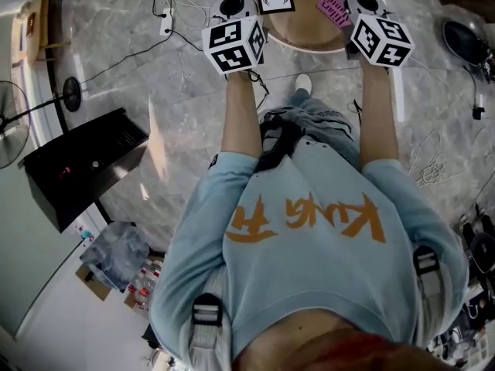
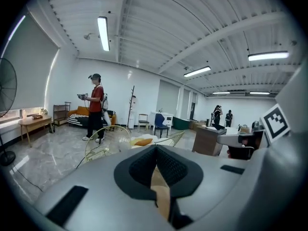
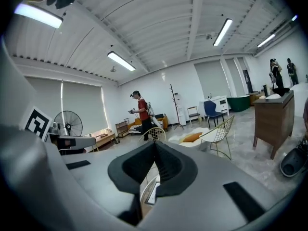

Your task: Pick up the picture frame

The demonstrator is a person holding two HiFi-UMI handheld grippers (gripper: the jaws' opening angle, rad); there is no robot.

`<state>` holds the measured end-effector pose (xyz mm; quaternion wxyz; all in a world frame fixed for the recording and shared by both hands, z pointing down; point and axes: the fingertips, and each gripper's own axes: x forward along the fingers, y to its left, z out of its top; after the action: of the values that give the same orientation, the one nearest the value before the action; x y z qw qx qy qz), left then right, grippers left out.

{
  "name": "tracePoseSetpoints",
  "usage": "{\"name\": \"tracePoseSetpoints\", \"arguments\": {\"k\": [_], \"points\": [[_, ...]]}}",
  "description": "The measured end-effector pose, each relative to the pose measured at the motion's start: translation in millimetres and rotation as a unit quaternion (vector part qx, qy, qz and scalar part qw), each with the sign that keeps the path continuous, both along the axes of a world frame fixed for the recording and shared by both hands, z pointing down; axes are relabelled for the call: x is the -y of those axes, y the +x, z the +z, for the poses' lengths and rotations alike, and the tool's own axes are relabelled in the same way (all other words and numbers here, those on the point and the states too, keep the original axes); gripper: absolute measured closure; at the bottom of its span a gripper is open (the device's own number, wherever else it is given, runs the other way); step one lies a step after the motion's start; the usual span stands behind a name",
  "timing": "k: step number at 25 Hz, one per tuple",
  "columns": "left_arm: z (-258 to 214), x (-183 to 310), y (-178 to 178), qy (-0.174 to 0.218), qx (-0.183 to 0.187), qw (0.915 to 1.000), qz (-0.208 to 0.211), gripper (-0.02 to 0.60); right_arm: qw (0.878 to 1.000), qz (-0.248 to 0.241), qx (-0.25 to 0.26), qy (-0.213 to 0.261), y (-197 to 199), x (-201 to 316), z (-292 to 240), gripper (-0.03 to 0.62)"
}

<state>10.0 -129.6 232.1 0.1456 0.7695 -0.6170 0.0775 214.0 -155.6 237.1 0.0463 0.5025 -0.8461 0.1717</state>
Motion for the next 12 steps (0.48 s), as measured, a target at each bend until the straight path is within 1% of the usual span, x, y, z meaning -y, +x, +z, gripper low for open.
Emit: {"name": "tracePoseSetpoints", "arguments": {"k": [2, 4, 8, 12], "points": [[6.6, 9.5, 5.3, -0.007, 0.003, 1.0000, 0.004, 0.563, 1.000, 0.002, 0.020, -0.013, 5.2, 17.1, 9.2, 0.597], [14.2, 15.7, 5.0, -0.015, 0.010, 0.9998, 0.003, 0.561, 0.999, -0.005, 0.031, -0.024, 0.0, 26.7, 21.0, 0.597], [24.6, 28.3, -4.3, -0.026, 0.013, 0.9996, -0.007, 0.563, 0.998, -0.030, 0.034, -0.037, -23.9, 41.6, 34.4, 0.597], [43.0, 35.0, -20.9, -0.049, 0.008, 0.9986, -0.020, 0.561, 0.997, -0.042, 0.034, -0.052, -43.8, 50.3, 44.4, 0.597]]}}
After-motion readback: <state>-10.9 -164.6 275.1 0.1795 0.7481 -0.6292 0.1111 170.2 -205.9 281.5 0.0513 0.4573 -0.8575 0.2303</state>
